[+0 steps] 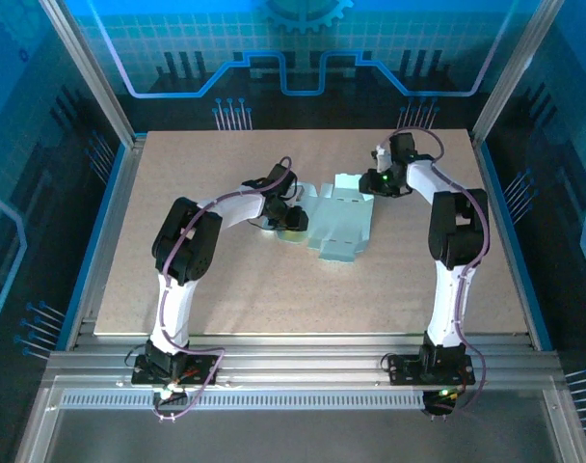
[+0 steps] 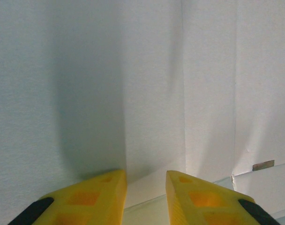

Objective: Fold the paper box

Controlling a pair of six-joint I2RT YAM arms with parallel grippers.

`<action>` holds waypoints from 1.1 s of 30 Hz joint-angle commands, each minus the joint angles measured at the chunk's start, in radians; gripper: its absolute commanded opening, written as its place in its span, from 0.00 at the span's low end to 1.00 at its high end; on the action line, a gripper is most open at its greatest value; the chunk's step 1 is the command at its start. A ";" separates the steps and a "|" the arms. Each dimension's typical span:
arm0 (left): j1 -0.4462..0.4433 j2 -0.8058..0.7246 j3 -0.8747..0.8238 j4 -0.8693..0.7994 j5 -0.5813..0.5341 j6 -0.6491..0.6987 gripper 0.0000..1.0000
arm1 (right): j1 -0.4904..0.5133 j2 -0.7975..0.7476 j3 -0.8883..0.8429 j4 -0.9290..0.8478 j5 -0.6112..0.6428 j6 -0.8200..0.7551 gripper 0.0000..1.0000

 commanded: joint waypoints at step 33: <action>0.002 0.043 0.019 -0.081 0.009 0.009 0.31 | 0.167 0.094 0.181 -0.571 0.128 -0.496 0.10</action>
